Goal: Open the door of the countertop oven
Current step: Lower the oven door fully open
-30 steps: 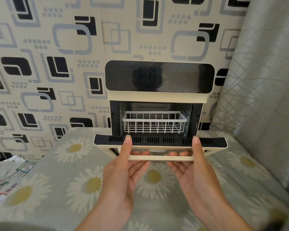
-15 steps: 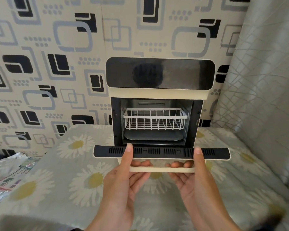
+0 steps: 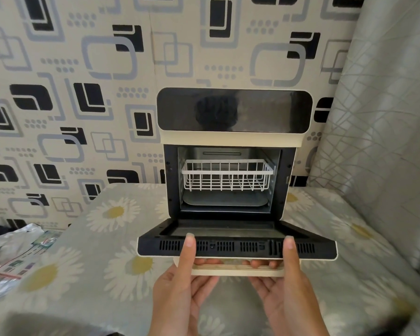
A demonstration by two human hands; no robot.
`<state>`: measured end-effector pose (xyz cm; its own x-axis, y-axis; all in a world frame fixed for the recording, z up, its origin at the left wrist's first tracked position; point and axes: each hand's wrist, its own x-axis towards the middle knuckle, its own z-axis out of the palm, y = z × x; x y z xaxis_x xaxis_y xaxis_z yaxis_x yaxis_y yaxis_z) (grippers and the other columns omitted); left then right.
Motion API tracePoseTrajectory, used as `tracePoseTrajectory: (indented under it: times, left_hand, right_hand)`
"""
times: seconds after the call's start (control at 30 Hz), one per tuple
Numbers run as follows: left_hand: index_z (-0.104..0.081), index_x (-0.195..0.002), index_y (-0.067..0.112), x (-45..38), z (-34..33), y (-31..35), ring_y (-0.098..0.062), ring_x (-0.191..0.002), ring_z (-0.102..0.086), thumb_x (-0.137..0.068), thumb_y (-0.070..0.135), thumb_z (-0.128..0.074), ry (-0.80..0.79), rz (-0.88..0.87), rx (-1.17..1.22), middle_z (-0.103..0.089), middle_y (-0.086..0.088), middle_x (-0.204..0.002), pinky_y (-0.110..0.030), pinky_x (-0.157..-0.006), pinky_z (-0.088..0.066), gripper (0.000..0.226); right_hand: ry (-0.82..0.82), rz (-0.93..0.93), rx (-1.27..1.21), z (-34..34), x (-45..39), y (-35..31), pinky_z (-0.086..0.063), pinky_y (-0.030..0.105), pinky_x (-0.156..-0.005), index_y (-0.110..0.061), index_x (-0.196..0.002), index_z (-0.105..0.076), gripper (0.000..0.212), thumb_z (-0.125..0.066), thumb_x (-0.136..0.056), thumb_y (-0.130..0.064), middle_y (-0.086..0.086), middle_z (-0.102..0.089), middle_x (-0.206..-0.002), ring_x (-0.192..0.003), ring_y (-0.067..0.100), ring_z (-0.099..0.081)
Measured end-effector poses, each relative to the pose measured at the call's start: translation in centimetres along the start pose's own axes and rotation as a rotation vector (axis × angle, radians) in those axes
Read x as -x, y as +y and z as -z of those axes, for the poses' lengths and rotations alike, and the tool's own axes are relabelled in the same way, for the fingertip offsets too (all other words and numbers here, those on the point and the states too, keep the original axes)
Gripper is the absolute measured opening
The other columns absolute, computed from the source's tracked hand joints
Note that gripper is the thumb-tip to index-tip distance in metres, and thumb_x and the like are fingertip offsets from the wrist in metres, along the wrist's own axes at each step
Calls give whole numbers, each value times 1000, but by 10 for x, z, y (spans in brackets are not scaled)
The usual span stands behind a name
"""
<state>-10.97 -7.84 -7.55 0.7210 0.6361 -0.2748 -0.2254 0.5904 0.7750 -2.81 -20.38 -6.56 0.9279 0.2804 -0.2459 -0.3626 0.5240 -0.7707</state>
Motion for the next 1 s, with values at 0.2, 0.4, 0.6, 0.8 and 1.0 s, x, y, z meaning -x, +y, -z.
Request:
tracePoseTrajectory:
  times: [0.2, 0.4, 0.6, 0.8, 1.0]
  left_hand:
    - [-76, -96, -2, 5, 6, -6, -25, -71, -83, -45, 50, -85, -8, 32, -9, -84, -22, -87, -27, -48, -63, 73]
    - [-76, -103, -1, 9, 11, -11, -25, -73, -83, -45, 50, -84, -5, 50, -25, -84, -20, -89, -27, -50, -64, 77]
    - [-75, -100, -1, 13, 14, -15, -25, -72, -83, -46, 48, -85, 0, 53, -19, -84, -21, -87, -27, -48, -64, 74]
    - [-76, -96, -1, 15, 19, -20, -26, -73, -83, -47, 47, -85, -11, 45, -24, -84, -21, -88, -27, -50, -64, 69]
    - [-69, -107, -14, 18, 31, -28, -29, -73, -82, -49, 47, -85, -3, 35, -68, -82, -27, -89, -27, -49, -64, 86]
  right_hand:
    - [5, -20, -1, 6, 4, 6, -54, 37, -62, -5, -77, -61, 53, -65, -60, -55, 12, -76, -62, -59, 23, -76]
    - [-22, -7, 7, 11, 6, 10, -53, 38, -63, -7, -95, -65, 57, -63, -63, -54, 12, -80, -75, -68, 25, -77]
    - [-10, -7, 20, 13, 9, 12, -53, 36, -62, -10, -94, -64, 55, -61, -64, -55, 9, -80, -71, -82, 28, -72]
    - [7, -2, 71, 19, 13, 17, -57, 30, -52, -8, -92, -64, 55, -61, -65, -55, 10, -80, -70, -64, 22, -77]
    - [65, -40, 86, 28, 15, 22, -56, 35, -58, -10, -91, -61, 37, -61, -84, -46, 9, -78, -62, -63, 28, -76]
